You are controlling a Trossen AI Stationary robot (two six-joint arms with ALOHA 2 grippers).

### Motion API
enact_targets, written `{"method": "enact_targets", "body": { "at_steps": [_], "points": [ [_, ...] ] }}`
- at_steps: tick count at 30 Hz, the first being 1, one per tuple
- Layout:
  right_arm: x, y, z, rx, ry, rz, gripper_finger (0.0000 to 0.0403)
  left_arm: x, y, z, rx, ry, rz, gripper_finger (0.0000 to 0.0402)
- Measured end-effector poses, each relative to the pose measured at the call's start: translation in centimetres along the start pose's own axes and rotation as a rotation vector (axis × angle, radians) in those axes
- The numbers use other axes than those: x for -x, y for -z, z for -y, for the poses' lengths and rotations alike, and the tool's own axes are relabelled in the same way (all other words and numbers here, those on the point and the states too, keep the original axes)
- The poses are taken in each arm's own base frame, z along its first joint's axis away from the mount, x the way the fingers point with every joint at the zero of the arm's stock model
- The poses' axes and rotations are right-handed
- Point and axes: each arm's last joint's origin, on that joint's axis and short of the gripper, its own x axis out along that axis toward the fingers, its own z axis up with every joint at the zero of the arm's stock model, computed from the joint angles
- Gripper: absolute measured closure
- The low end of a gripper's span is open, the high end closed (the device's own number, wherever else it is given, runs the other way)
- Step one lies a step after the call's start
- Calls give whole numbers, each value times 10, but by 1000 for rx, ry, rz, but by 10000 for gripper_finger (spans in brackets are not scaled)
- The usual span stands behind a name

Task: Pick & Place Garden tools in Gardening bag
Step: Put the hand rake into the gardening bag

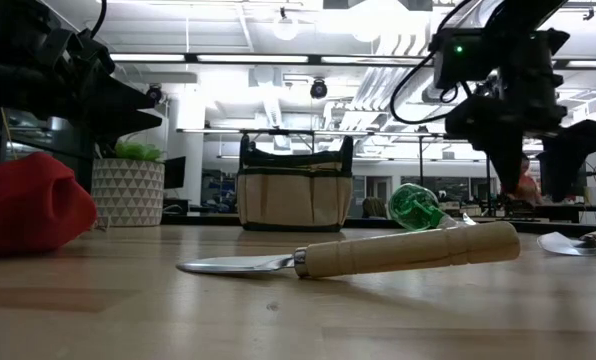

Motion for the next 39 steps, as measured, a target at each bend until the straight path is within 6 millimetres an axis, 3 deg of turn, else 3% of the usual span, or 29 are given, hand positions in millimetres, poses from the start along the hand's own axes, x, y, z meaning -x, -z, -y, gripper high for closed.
{"method": "enact_targets", "body": {
  "at_steps": [14,27,32,39],
  "points": [
    [-4,18,-2,56,37,-22,131,0,-3,0,6,-21,33,208],
    [-7,36,3,142,123,-87,131,0,-3,-1,155,-57,46,208],
    [-6,39,10,310,202,-89,131,0,-3,-1,155,-58,46,208],
    [-7,43,12,738,257,-48,131,0,-3,-1,156,-58,45,208]
  ]
}}
